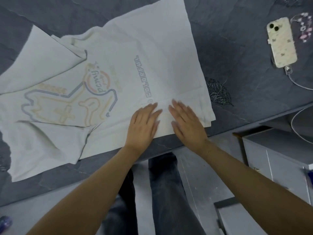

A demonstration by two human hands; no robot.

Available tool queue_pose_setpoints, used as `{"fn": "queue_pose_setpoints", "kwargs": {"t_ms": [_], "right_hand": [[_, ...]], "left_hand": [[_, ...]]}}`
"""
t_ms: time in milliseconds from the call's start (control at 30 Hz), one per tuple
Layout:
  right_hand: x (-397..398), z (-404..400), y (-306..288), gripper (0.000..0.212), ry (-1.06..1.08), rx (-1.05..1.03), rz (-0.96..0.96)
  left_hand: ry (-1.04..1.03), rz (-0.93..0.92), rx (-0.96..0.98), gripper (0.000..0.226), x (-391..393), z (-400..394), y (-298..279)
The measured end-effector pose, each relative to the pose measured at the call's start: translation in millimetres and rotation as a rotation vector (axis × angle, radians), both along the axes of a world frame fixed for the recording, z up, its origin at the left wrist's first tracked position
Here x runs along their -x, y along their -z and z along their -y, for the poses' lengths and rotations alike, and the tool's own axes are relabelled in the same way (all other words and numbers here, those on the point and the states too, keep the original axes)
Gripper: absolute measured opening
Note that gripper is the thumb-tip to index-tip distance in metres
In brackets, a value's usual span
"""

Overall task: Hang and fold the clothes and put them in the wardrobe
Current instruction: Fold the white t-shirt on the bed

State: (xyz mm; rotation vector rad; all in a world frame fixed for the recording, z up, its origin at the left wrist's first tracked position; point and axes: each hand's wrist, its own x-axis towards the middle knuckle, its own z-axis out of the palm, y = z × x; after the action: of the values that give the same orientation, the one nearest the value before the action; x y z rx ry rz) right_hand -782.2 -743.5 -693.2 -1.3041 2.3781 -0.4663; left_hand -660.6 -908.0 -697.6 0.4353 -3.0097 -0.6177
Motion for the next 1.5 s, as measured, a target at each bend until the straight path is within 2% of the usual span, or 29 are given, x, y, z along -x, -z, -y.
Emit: {"fn": "queue_pose_setpoints", "kwargs": {"t_ms": [100, 167, 367, 400, 467, 533, 600, 667, 767, 833, 900, 967, 1033, 1100, 1167, 1233, 1367, 1500], "right_hand": [[17, 10, 25, 0.055, -0.250, -0.173, -0.060], [37, 1, 37, 0.059, -0.263, -0.254, -0.140], [51, -6, 25, 0.070, 0.069, -0.427, -0.110], [45, 2, 22, 0.068, 0.135, -0.438, -0.093], [28, 23, 10, 0.064, 0.293, -0.420, -0.038], [2, 47, -8, 0.059, 0.368, -0.308, -0.002], [-34, 73, -27, 0.051, 0.294, -0.120, 0.057], [-79, 101, -41, 0.036, 0.190, 0.006, 0.168], [-153, 148, -50, 0.020, 0.172, -0.107, 0.496], [-197, 177, -45, 0.021, 0.257, -0.255, 0.715], [-230, 203, -37, 0.027, 0.454, -0.288, 0.948], [-252, 226, -32, 0.030, 0.725, -0.259, 1.126], [-265, 242, -28, 0.026, 0.879, -0.222, 1.177], [-272, 252, -28, 0.021, 0.952, -0.156, 1.164], [-272, 258, -31, 0.011, 1.027, -0.066, 1.163], [-266, 260, -35, 0.011, 1.045, -0.019, 1.169], [-250, 257, -41, 0.009, 1.001, 0.036, 1.108], [-231, 245, -41, 0.015, 0.957, 0.017, 1.109]], "left_hand": [[-0.078, 0.291, 0.113, 0.059, -25, 10, 22], [-0.125, 0.393, 0.142, 0.070, -34, 25, 33], [-0.130, 0.453, 0.058, 0.066, -30, 33, 25], [-0.119, 0.444, -0.011, 0.064, -30, 37, 19], [-0.159, 0.339, -0.321, 0.058, -33, 53, -1], [-0.369, 0.128, -0.640, 0.043, -49, 75, -30], [-0.664, -0.055, -0.642, 0.027, -80, 101, -54], [-0.961, -0.106, -0.534, 0.020, -121, 131, -69], [-1.298, -0.045, -0.431, 0.023, -188, 176, -69], [-1.464, 0.074, -0.467, 0.044, -225, 201, -60], [-1.563, 0.246, -0.559, 0.063, -250, 219, -47], [-1.549, 0.310, -0.732, 0.062, -261, 231, -35], [-1.492, 0.248, -0.852, 0.050, -265, 238, -26], [-1.466, 0.160, -0.875, 0.035, -269, 240, -23], [-1.418, 0.114, -0.849, 0.035, -276, 240, -26], [-1.376, 0.053, -0.892, 0.040, -282, 239, -32], [-1.336, -0.074, -1.181, 0.034, -303, 241, -49], [-1.350, -0.030, -1.312, 0.029, -326, 224, -51]]}}
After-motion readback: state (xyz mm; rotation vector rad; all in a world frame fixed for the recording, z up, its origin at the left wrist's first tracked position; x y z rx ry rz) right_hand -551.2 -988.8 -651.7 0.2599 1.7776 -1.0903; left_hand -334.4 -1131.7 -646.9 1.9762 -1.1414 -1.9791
